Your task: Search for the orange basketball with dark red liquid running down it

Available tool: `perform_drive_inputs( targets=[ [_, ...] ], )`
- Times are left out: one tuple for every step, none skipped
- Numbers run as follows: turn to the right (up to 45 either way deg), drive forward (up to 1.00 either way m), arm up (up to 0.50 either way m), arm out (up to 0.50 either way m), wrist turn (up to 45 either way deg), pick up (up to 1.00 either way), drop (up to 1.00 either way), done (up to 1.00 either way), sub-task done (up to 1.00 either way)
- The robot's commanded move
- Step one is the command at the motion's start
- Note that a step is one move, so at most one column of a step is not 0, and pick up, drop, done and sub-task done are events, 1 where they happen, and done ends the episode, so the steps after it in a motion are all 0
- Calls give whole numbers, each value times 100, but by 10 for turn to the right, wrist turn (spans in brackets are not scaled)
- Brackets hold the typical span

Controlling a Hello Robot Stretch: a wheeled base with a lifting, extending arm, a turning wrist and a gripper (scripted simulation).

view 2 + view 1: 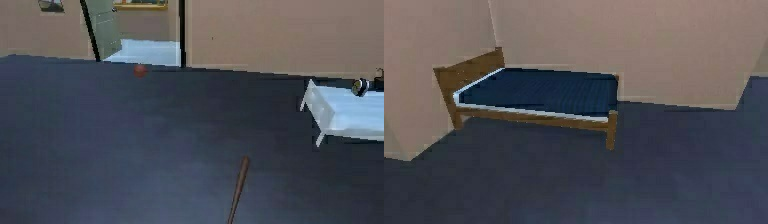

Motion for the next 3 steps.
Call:
perform_drive_inputs(
  targets=[
    [390,0,0,0,0,0,0,0,0],
    [0,65,0,0,0,0,0,0,0],
    [450,0,0,0,0,0,0,0,0]
  ],
)
